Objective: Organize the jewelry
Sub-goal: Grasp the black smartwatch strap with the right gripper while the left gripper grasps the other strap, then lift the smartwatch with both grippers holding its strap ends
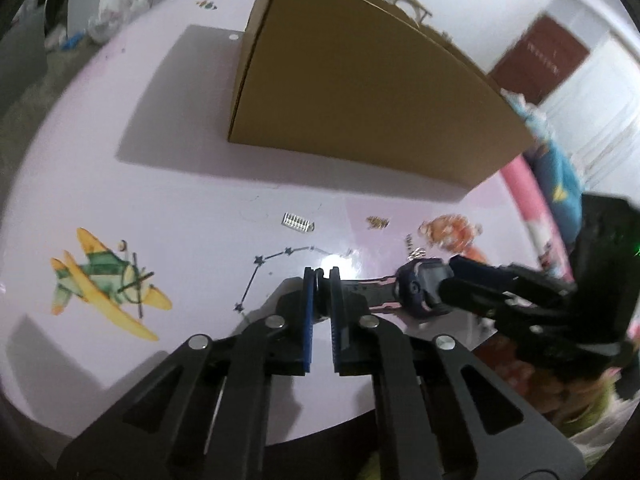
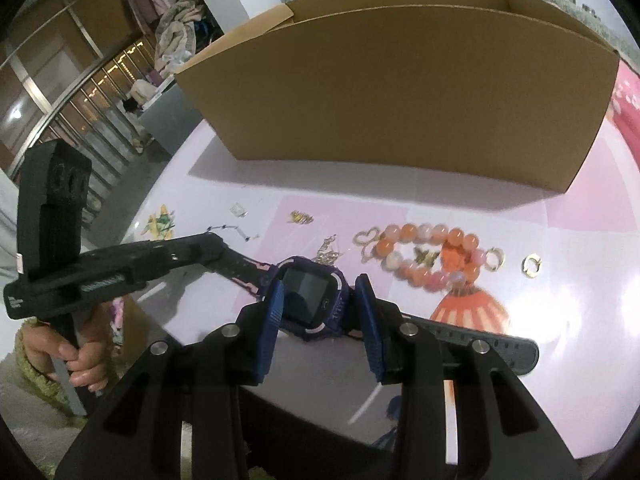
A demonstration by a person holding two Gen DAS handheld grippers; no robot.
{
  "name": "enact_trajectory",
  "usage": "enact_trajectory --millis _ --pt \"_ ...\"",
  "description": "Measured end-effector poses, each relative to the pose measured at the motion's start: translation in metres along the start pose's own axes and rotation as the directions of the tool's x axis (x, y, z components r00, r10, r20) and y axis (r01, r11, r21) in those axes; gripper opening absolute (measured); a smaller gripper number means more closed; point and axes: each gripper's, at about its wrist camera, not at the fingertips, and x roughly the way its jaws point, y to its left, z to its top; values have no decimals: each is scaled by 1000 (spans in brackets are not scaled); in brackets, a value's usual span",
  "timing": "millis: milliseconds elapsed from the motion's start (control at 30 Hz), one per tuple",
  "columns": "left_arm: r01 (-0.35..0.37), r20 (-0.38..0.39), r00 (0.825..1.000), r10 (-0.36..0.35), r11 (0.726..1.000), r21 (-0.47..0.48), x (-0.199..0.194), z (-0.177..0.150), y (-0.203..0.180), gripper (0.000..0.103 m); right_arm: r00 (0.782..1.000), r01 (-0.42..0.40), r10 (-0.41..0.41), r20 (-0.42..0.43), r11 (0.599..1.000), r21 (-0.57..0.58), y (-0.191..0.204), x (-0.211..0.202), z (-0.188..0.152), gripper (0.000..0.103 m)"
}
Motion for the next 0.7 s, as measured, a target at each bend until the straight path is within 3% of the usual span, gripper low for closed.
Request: enact_trajectory --millis 200,400,700 --pt "-90 -2 996 90 991 96 -5 -8 -16 6 998 50 -52 25 998 49 -15 -27 -10 37" --pt "-98 -3 995 99 990 105 -4 -8 -16 7 988 138 -149 41 971 193 -58 -58 -21 37" --pt "-109 1 994 109 988 113 -8 -11 -13 7 992 115 -125 15 945 307 -83 -42 -28 37"
